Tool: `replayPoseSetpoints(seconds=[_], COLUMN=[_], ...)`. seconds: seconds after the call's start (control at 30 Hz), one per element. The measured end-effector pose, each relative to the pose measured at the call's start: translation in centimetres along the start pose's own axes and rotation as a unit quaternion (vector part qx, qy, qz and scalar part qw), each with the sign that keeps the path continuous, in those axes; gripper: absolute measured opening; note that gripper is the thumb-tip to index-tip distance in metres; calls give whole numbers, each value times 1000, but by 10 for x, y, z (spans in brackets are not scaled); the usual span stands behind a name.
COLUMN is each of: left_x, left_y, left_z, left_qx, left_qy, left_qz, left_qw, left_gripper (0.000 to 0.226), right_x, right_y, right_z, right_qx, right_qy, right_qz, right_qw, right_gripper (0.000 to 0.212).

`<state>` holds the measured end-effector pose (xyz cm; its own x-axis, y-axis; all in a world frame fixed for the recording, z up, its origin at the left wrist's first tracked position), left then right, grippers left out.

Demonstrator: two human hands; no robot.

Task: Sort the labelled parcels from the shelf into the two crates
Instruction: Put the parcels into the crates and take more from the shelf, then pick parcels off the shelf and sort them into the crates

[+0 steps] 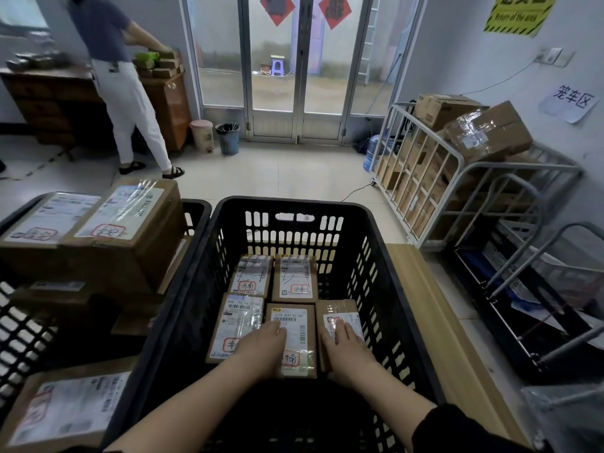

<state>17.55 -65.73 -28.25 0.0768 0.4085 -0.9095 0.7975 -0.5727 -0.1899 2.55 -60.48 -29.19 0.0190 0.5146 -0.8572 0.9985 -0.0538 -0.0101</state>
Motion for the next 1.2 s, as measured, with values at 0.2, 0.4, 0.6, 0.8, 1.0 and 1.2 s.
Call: replayPoseSetpoints(seconds=[0.2, 0.4, 0.6, 0.8, 1.0, 1.2], left_x=[-18, -32, -45, -59, -74, -80], left_y=[1, -6, -12, -16, -27, -47], left_z=[-14, -27, -44, -70, -114, -155], left_qx=[4, 11, 34, 72, 138, 214], left_qy=[-54, -61, -79, -98, -127, -152], left_qz=[-14, -13, -27, -44, -69, -104], left_qw=[998, 998, 996, 992, 980, 959], left_gripper=[74, 84, 80, 84, 80, 81], right_x=[-16, -36, -46, -57, -60, -49], right_y=[8, 10, 9, 17, 34, 47], right_z=[-13, -37, -61, -96, -157, -233], right_qx=[-15, -17, 13, 54, 127, 212], right_qy=[-39, -87, -106, -157, -216, -296], right_qz=[-1, 29, 36, 53, 93, 158], right_qw=[999, 996, 994, 985, 964, 918], right_gripper=[89, 81, 80, 80, 77, 74])
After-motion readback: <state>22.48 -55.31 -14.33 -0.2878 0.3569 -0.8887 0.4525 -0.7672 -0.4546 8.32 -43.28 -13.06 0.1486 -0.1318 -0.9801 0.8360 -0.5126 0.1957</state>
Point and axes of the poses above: each hand's wrist, its own z-axis towards the middle knuckle, its own x-axis out of the palm, y = z × x, the point moved 3 cm from there along z, towards the middle knuckle, and after that the axes turned 4 degrees about -z, right-handed, at the moved point
